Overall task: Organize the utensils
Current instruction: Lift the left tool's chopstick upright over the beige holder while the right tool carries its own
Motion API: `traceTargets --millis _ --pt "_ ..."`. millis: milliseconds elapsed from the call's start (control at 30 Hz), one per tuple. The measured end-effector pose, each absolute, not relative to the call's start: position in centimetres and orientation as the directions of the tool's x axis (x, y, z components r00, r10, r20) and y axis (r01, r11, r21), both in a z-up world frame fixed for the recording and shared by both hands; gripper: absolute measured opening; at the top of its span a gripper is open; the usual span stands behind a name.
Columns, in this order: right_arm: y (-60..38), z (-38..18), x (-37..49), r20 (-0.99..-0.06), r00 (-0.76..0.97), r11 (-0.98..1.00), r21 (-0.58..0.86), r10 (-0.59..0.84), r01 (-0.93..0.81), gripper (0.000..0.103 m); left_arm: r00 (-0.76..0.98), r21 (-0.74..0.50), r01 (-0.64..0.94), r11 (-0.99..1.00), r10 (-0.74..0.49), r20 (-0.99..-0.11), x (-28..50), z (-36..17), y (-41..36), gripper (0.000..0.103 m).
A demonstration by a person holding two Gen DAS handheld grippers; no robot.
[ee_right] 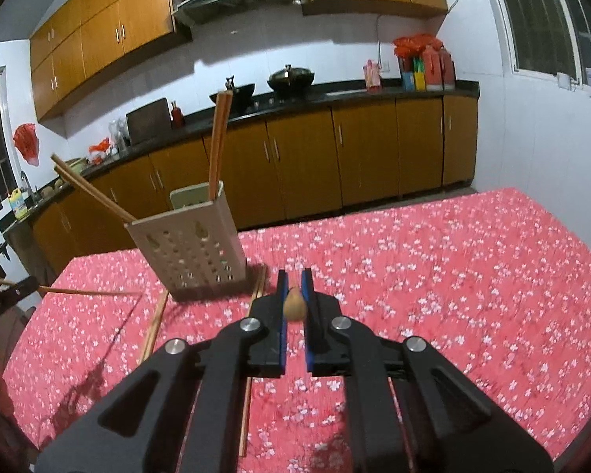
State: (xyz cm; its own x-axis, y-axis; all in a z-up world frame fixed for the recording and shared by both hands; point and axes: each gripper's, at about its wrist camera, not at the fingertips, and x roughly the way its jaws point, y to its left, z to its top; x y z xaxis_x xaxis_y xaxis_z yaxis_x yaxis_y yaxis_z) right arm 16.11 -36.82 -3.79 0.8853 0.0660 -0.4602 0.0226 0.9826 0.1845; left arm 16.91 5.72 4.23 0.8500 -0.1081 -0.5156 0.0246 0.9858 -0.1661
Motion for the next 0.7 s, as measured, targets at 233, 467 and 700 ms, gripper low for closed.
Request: traceTargets --millis 233,467,700 --pt "-37.2 -2.5 15.8 -0.424 0.903 0.983 0.185 0.065 0.016 0.008 0.872 -0.158 0.039 0.987 -0.111 -0.477 16.7 6.0 5.7 0.008" --pt "-36.9 1.7 15.9 -0.363 0.925 0.979 0.203 0.111 -0.038 0.008 0.889 -0.127 0.092 0.988 -0.139 -0.437 16.4 8.4 4.6 0.008" --pt "-36.3 6.5 15.7 -0.269 0.942 0.958 0.254 0.202 -0.133 0.008 0.903 -0.117 0.174 0.978 -0.206 -0.377 16.6 11.6 1.8 0.007"
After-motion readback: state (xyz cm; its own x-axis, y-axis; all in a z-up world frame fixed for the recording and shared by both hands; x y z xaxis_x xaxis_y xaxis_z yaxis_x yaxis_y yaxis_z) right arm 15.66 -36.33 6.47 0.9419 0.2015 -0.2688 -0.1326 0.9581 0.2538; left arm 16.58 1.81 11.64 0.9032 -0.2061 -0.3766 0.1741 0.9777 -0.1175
